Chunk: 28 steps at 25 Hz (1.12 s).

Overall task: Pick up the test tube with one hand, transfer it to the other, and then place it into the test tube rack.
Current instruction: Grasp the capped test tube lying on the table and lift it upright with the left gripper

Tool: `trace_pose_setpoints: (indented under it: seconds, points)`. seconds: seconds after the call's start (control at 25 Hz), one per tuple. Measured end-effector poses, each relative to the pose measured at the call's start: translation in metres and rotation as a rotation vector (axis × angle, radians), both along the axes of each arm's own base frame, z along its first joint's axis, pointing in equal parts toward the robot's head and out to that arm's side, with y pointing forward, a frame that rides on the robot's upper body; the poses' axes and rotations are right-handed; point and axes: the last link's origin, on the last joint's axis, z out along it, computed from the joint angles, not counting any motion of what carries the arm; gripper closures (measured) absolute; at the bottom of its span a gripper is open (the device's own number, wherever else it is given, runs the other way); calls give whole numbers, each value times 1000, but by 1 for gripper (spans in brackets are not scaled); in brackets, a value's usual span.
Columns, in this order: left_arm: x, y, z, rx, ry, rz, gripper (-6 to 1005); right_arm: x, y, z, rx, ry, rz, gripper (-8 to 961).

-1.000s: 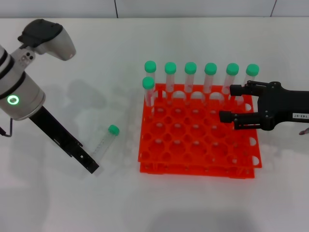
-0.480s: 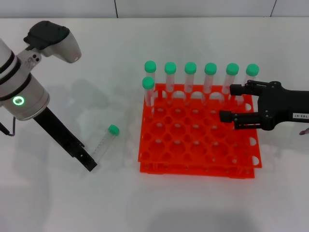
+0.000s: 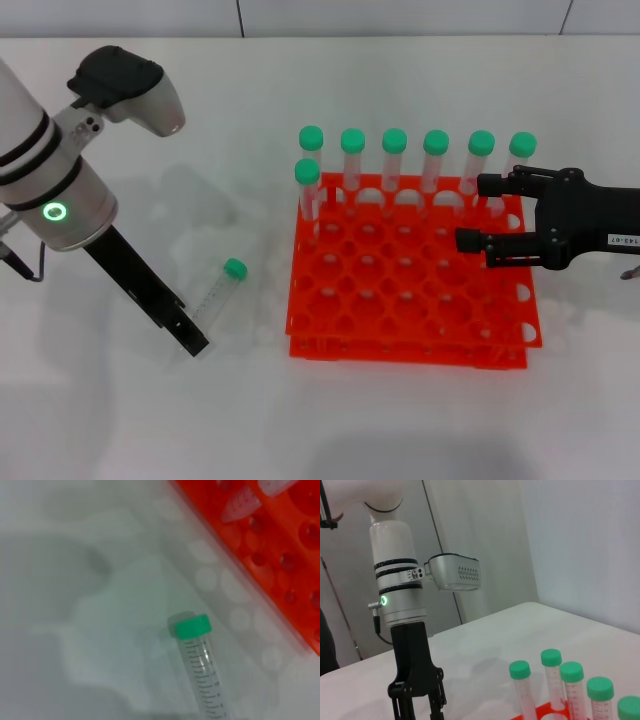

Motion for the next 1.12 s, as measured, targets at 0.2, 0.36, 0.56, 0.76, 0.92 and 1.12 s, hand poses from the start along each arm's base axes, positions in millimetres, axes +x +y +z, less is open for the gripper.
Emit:
trace_pose_setpoints:
  seconds: [0.2, 0.36, 0.56, 0.76, 0.92, 1.12]
  points:
    - [3, 0, -2, -4, -3, -7, 378, 0, 0, 0, 0, 0, 1, 148]
    - [3, 0, -4, -10, 1, -7, 393, 0, 0, 0, 1, 0, 2, 150]
    - [3, -2, -6, -22, 12, -4, 412, 0, 0, 0, 1, -1, 3, 152]
    - [3, -1, -7, -18, 17, -2, 492, 0, 0, 0, 1, -1, 0, 154]
    - [3, 0, -8, -13, 33, -3, 532, 1, 0, 0, 1, -1, 0, 156]
    - [0, 0, -7, -7, 59, -1, 537, 0, 0, 0, 2, -1, 1, 158]
